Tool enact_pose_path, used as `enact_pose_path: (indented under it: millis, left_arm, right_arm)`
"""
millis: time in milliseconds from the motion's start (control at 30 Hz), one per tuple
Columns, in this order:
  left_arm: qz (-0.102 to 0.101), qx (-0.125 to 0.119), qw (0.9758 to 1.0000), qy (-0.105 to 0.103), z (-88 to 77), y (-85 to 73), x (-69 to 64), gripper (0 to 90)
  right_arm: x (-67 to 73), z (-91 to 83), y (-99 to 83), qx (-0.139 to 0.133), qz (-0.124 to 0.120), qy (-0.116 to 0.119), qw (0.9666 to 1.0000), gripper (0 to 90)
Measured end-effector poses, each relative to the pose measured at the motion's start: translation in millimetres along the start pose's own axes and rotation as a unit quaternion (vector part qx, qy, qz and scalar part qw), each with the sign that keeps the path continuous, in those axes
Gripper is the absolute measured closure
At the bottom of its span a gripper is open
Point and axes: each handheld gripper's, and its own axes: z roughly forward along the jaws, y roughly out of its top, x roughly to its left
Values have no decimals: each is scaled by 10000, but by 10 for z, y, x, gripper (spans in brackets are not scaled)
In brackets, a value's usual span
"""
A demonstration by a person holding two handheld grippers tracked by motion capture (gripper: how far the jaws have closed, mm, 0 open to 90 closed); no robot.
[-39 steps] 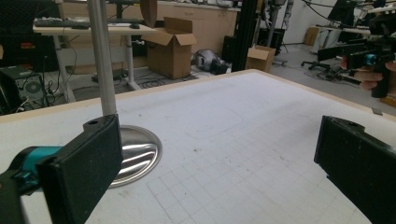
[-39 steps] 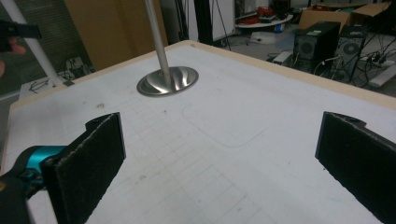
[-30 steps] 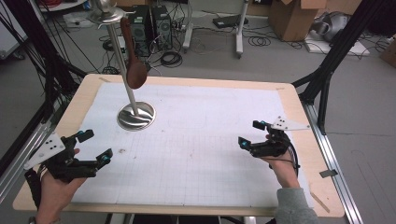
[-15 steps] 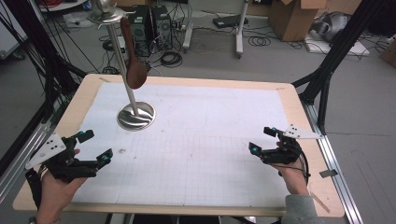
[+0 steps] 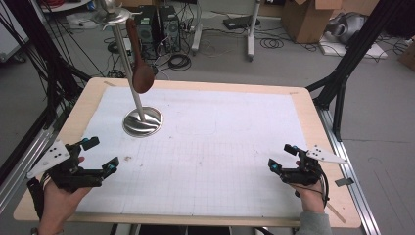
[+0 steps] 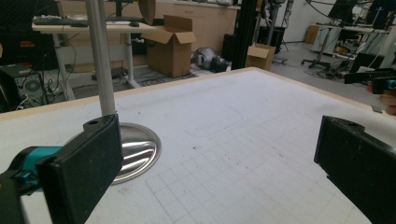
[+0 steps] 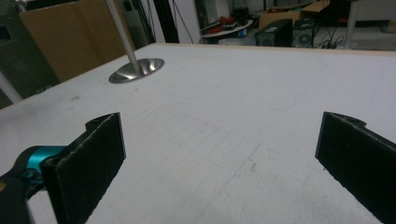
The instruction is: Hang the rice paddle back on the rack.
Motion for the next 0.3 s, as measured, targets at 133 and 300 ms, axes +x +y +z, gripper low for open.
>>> enact_pose_path:
  millis: [133, 300]
  left_arm:
    - [4, 30, 10000, 6, 16, -15, 10, 18]
    - [37, 67, 9999, 75, 6, -21, 35, 17]
  right_arm:
    - [2, -15, -43, 80, -58, -45, 9999, 3]
    - [35, -27, -23, 24, -55, -8, 10000, 3]
